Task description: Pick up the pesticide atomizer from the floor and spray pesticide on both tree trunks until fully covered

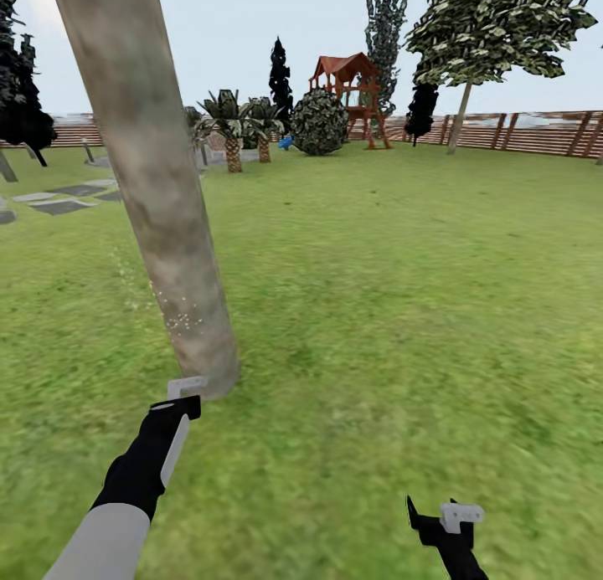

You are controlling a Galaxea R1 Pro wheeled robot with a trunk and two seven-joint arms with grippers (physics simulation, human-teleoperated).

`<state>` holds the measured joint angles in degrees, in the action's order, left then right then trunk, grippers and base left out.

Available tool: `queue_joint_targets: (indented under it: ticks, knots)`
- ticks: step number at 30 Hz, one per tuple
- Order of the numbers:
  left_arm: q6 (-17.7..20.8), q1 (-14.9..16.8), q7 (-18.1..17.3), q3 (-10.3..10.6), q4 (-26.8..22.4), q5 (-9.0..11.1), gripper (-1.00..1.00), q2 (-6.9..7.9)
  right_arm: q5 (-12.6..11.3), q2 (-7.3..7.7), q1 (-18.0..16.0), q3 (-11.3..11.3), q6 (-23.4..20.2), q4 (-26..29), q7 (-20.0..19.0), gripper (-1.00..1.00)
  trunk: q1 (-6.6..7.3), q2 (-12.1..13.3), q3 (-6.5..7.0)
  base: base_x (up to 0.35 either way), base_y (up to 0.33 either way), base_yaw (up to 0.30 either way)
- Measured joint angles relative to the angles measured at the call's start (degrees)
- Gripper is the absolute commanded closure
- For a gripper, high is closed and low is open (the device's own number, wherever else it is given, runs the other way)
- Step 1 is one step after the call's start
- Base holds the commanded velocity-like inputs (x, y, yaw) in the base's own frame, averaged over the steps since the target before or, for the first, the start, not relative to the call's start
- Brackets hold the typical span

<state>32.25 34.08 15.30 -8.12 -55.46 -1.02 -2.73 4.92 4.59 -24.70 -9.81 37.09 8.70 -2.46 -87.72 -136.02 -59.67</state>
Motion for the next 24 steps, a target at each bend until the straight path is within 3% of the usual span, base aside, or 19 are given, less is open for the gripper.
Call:
queue_joint_targets:
  ticks: [6, 24]
  knots:
    - [0.0, -0.02, 0.0, 0.02, 0.0, -0.01, 1.0, -0.01, 0.0, -0.02, 0.0, 0.05, 0.0, 0.0, 0.0, -1.0, 0.0, 0.0, 0.0, 0.085, -0.274, 0.047]
    - [0.0, -0.02, 0.0, -0.02, 0.26, 0.02, 1.0, 0.0, 0.0, 0.01, 0.0, -0.02, 0.0, 0.0, 0.0, -1.0, 0.0, 0.0, 0.0, 0.07, -0.259, 0.271]
